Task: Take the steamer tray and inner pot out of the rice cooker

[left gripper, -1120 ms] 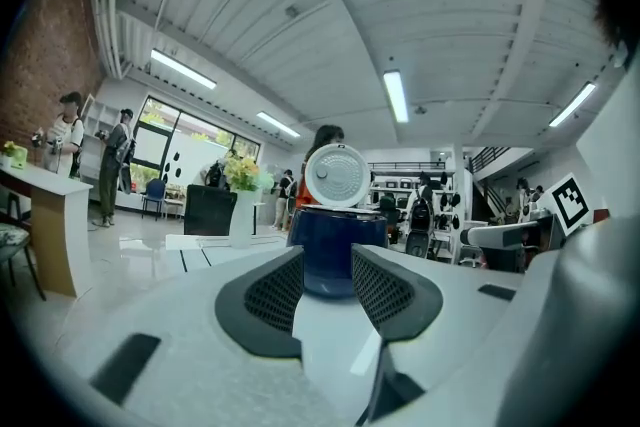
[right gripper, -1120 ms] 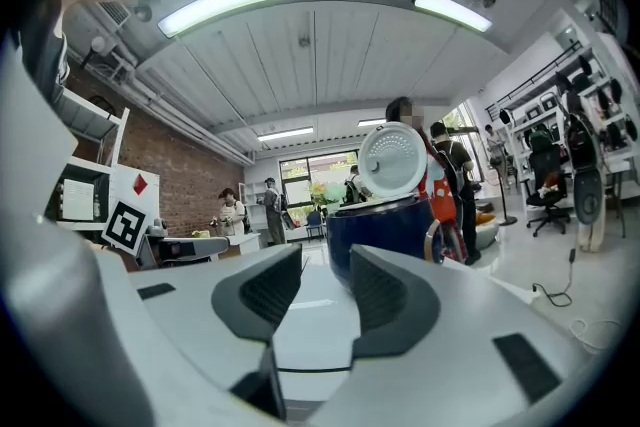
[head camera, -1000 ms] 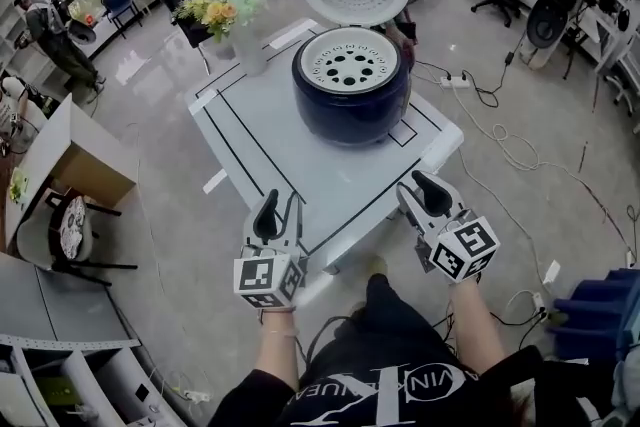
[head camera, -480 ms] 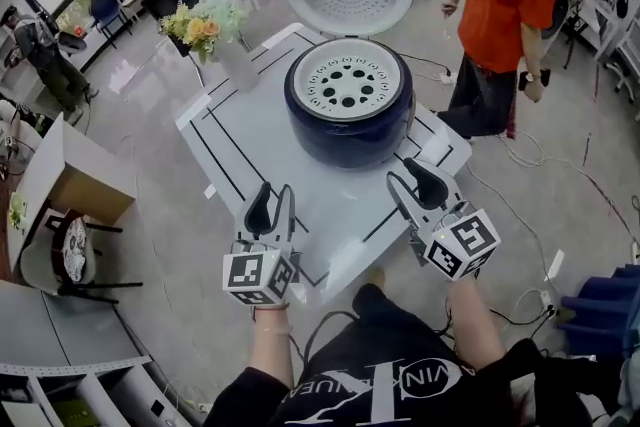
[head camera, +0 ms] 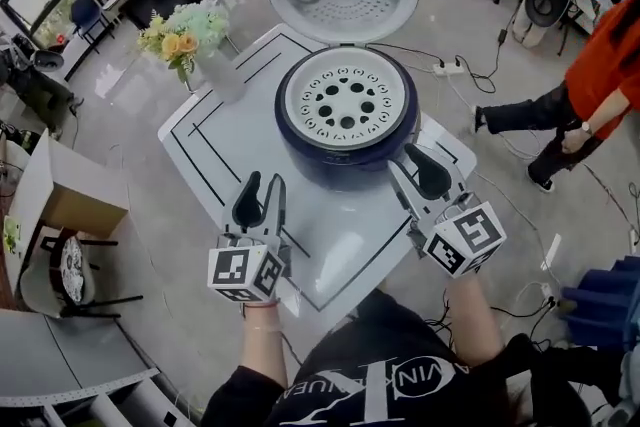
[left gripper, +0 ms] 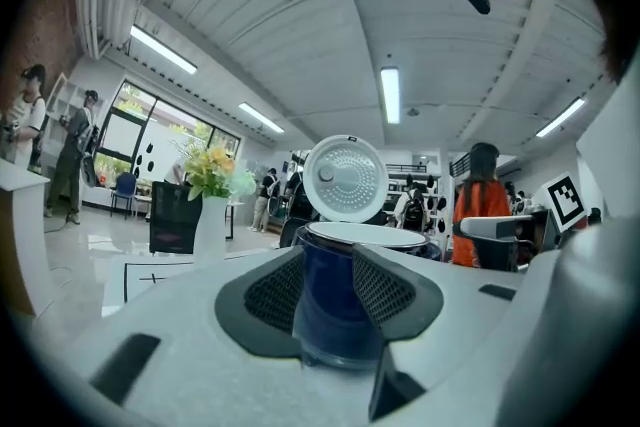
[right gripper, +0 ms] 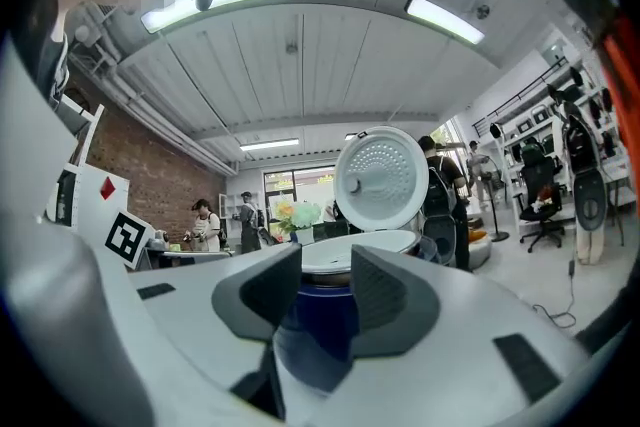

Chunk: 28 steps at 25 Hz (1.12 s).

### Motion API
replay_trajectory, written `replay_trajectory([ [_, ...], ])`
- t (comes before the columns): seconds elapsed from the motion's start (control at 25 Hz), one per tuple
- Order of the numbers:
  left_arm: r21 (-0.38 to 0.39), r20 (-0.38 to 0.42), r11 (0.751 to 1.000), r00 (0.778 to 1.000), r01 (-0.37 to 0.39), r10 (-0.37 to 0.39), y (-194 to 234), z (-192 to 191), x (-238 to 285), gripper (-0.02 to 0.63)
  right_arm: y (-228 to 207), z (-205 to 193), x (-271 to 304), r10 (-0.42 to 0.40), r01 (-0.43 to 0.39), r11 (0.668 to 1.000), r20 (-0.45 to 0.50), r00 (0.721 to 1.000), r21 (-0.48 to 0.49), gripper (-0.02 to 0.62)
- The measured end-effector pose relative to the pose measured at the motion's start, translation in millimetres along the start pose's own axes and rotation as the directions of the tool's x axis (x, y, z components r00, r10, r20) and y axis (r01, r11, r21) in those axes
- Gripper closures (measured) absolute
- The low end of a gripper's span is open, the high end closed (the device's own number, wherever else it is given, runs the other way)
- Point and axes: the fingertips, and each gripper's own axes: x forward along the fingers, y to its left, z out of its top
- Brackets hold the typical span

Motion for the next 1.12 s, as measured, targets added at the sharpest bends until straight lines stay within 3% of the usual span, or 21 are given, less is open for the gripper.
replay_trajectory([
  [0.36,-0.051,0.019,0.997,0.998,0.061,-0.060,18.8,24.7,40.6,0.451,-23.2,25.4,28.0,-0.058,0.058,0.998,0.029,0.998,-0.012,0.460],
  [0.56,-0.038,-0.017,0.989,0.990,0.142,-0.143,19.3,38.1,74.2,0.441,-42.2,29.0,44.4,-0.171,0.169,0.985,-0.036,0.985,-0.042,0.460],
  [0.84,-0.011,-0.102,0.970,0.964,0.244,-0.244,20.9,37.7,132.6,0.409,-76.6,24.5,68.8,-0.360,0.340,0.929,-0.139,0.923,-0.144,0.460],
  [1.12,0.085,-0.212,0.951,0.938,0.297,-0.274,13.8,32.4,182.0,0.356,-109.4,14.4,95.3,-0.450,0.383,0.886,-0.284,0.847,-0.260,0.460],
])
